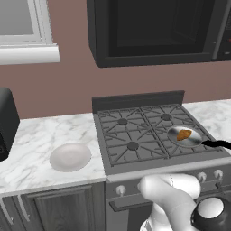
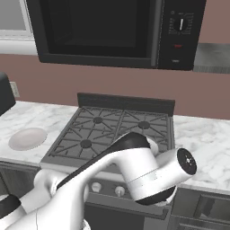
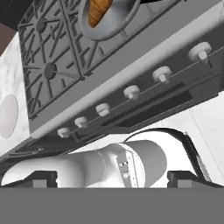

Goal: Pick the croissant and place it on the pan. Then turn on the stove to warm the croissant.

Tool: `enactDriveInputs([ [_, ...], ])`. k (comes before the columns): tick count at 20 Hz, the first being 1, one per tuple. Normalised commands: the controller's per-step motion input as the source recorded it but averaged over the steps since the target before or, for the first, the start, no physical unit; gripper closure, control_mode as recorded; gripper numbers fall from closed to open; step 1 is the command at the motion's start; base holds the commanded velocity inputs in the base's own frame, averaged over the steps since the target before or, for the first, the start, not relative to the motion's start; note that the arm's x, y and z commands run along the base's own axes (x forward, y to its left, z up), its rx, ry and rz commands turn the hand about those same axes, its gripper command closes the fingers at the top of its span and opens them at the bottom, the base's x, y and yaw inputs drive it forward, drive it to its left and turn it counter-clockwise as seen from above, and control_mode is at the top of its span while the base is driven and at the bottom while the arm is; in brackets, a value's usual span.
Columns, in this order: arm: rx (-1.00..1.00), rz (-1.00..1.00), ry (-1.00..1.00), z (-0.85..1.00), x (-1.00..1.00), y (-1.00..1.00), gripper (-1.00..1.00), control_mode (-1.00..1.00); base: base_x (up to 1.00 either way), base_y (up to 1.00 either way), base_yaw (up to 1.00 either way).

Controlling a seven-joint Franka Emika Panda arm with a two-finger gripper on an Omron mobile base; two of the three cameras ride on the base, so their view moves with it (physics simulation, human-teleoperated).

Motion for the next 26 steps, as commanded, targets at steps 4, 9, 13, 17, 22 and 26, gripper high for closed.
enactDriveInputs([
  [4, -0.01, 0.3, -0.14, 0.0, 0.0, 0.0, -1.0, -1.0, 0.0, 0.0, 0.0],
  [9, 0.0, 0.33, -0.27, -0.04, -0.01, 0.0, -1.0, -1.0, 0.0, 0.0, 0.0],
  [13, 0.0, 0.3, -0.38, -0.24, -0.01, 0.0, -1.0, -1.0, 0.0, 0.0, 0.0],
  [17, 0.0, 0.21, -0.45, -0.39, 0.0, 0.0, -1.0, -1.0, 0.0, 0.0, 0.0],
  [22, 0.0, 0.18, -0.46, -0.49, 0.0, 0.0, -1.0, -1.0, 0.0, 0.0, 0.0],
  [26, 0.0, 0.18, -0.48, -0.44, 0.0, 0.0, -1.0, -1.0, 0.0, 0.0, 0.0],
])
